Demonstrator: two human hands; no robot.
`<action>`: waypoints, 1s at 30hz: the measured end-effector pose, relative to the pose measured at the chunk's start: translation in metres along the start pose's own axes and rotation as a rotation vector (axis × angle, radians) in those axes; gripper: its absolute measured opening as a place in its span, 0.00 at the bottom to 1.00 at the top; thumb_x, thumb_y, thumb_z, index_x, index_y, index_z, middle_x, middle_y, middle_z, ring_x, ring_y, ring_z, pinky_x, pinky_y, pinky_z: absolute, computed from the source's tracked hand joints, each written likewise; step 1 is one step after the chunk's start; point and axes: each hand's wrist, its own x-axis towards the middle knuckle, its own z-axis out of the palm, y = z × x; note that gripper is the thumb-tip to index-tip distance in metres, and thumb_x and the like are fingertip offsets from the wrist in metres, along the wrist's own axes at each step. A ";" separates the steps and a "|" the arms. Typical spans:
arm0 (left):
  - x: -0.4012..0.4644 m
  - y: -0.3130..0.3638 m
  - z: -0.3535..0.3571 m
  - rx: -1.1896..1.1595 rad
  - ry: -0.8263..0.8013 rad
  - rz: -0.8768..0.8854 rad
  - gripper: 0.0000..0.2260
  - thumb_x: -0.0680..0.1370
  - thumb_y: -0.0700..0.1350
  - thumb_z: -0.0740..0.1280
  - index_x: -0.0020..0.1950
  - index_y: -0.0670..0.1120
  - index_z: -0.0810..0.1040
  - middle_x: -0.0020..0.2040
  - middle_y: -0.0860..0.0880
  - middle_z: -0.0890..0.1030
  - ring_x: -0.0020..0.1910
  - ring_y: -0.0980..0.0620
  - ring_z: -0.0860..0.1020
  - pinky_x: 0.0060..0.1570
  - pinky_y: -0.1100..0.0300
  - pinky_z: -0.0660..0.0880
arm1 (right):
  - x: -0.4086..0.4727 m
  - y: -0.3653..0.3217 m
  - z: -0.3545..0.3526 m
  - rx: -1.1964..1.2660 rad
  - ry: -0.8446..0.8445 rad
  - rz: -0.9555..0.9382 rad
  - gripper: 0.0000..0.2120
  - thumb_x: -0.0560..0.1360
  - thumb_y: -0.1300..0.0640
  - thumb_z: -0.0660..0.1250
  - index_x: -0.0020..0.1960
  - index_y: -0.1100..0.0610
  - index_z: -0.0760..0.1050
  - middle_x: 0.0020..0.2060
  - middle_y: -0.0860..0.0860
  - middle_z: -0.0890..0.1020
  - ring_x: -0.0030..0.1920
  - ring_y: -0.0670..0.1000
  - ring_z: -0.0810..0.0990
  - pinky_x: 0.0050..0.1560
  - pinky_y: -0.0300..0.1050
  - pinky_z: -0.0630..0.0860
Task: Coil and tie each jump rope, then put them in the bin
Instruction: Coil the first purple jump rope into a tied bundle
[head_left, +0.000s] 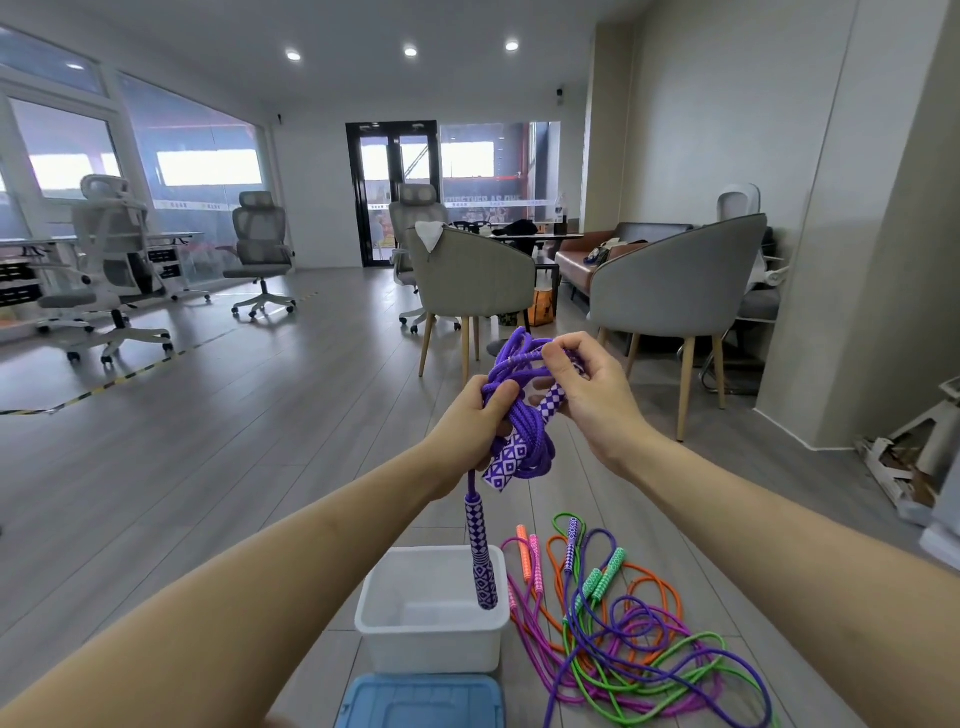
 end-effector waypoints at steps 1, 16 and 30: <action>0.001 -0.001 0.000 -0.024 0.021 0.002 0.15 0.86 0.55 0.58 0.66 0.46 0.69 0.33 0.52 0.74 0.26 0.57 0.70 0.27 0.63 0.68 | -0.001 0.000 0.001 -0.028 -0.019 -0.007 0.08 0.84 0.51 0.62 0.55 0.53 0.78 0.49 0.54 0.85 0.51 0.58 0.85 0.53 0.54 0.84; 0.008 0.002 -0.006 -0.306 0.065 0.113 0.10 0.87 0.47 0.58 0.60 0.41 0.72 0.32 0.51 0.67 0.27 0.56 0.62 0.29 0.62 0.62 | -0.013 0.010 0.012 -0.242 -0.151 0.021 0.34 0.80 0.52 0.71 0.79 0.42 0.55 0.58 0.48 0.79 0.56 0.45 0.81 0.45 0.33 0.79; 0.013 0.007 -0.011 -0.457 0.264 0.148 0.13 0.86 0.40 0.59 0.70 0.47 0.64 0.32 0.53 0.77 0.28 0.56 0.66 0.31 0.61 0.66 | -0.021 0.046 0.005 -0.535 -0.246 0.259 0.23 0.77 0.56 0.75 0.64 0.50 0.65 0.42 0.54 0.87 0.41 0.50 0.87 0.50 0.54 0.85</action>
